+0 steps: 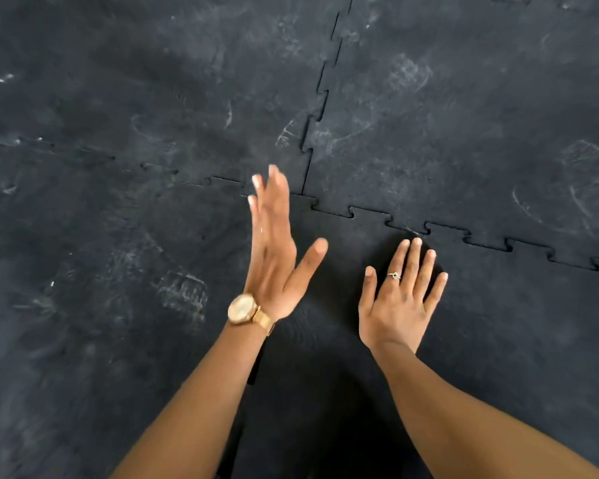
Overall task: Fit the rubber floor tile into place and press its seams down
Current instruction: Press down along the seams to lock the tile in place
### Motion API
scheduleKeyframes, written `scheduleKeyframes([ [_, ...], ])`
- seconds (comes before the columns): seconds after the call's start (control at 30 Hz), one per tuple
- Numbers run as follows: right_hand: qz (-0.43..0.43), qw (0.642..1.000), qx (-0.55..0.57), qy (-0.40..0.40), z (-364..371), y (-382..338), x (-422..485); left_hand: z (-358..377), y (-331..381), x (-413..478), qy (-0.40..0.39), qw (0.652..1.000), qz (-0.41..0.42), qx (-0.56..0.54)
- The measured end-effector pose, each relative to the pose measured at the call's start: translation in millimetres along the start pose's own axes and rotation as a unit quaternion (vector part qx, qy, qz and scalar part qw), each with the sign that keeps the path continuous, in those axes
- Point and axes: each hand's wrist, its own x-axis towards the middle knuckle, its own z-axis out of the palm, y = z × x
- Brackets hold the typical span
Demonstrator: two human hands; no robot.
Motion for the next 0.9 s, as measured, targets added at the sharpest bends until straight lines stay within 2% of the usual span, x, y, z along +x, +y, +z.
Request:
scheduleKeyframes([
  [0.07,0.001,1.0,0.002,-0.004,-0.8,-0.1,0.2,5.5,-4.4,-20.4,-0.076,0.985,-0.033,0.151],
  [0.13,0.0,1.0,0.002,-0.004,-0.5,-0.2,-0.2,14.4,-9.3,-25.8,-0.113,0.962,-0.039,0.245],
  [0.3,-0.005,1.0,0.009,0.0,-0.6,-0.4,-0.8,15.7,-10.9,-23.4,-0.124,0.95,0.002,0.288],
  [0.47,-0.01,1.0,0.013,0.008,-0.2,1.5,-0.6,13.7,-6.3,-21.4,-0.161,0.944,0.106,0.267],
  [0.57,-0.013,1.0,0.016,0.012,1.5,-0.6,0.5,11.3,-7.6,-22.4,-0.168,0.952,0.098,0.236],
  [0.67,-0.013,1.0,0.011,0.018,0.4,0.1,2.2,3.5,0.1,-20.8,-0.178,0.97,0.08,0.143],
  [0.73,-0.011,1.0,0.012,0.022,1.4,0.1,1.6,-4.3,10.4,-18.8,-0.157,0.98,0.097,0.069],
  [0.8,-0.013,0.999,0.012,0.031,5.8,0.6,1.7,-7.3,11.1,-24.8,-0.097,0.987,0.124,0.033],
  [0.83,-0.013,0.999,0.015,0.034,6.5,0.5,2.6,-6.1,7.2,-29.6,-0.085,0.986,0.137,0.048],
  [0.9,-0.016,0.999,0.019,0.036,7.2,1.8,1.0,-1.1,-1.1,-48.6,-0.124,0.969,0.145,0.154],
])
